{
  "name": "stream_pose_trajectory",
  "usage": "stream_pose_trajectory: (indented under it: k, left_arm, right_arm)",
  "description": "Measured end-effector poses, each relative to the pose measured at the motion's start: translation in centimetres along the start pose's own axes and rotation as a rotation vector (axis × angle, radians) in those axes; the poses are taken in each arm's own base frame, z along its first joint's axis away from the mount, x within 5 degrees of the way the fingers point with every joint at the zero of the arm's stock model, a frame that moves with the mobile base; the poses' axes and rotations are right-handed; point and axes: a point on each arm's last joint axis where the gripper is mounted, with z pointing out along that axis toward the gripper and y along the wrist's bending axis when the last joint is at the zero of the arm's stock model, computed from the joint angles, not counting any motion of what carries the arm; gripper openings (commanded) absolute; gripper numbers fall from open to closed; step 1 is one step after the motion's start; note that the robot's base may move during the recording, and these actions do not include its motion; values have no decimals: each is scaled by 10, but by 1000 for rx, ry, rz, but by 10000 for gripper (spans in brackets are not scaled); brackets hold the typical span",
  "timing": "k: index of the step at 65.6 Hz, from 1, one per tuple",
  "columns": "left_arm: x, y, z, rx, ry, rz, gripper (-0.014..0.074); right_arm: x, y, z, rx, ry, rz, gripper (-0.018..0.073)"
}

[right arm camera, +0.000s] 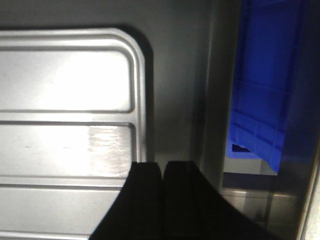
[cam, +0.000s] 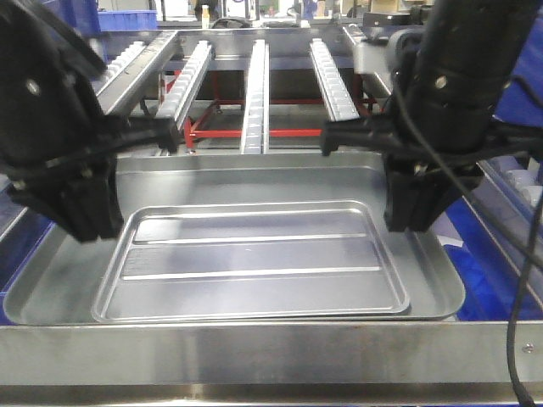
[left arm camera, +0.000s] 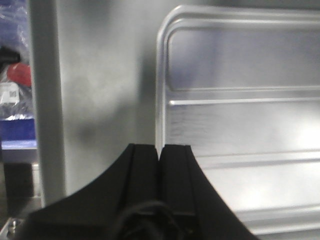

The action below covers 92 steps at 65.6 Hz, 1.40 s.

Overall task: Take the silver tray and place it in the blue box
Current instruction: 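Lower both grippers onto the silver tray's side rims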

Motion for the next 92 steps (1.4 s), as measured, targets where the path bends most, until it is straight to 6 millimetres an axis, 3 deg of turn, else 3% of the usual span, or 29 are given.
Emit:
stream_pose_trajectory:
  k: [6,11,19,25,31,59,92]
  left_arm:
    - [-1,-1,1,4,-5,0,-87]
    - [-2,-2,0,13,-19,0,-55]
    - [-2,-2,0,14,-20,0,66]
    - [-2,-2,0,14,-20,1,170]
    - [-2,-1,1,8,-12,0,212]
    - [2,0,24,-32,52,3,211]
    - [0,-2,33,-25,54,-12,209]
  right_arm:
    - [2,1,1,4,12,-19,77]
    - [2,2,1,0,7,-35,151]
    - [1,3,1,-8,-5,-41,322]
    - [0,3,1,-10,-7,-42,387]
    - [0,4,1,-14,-14,-43,383]
    - [2,5,28,8,34,-49,383]
    - [-1,7,30,-5,18,-45,383]
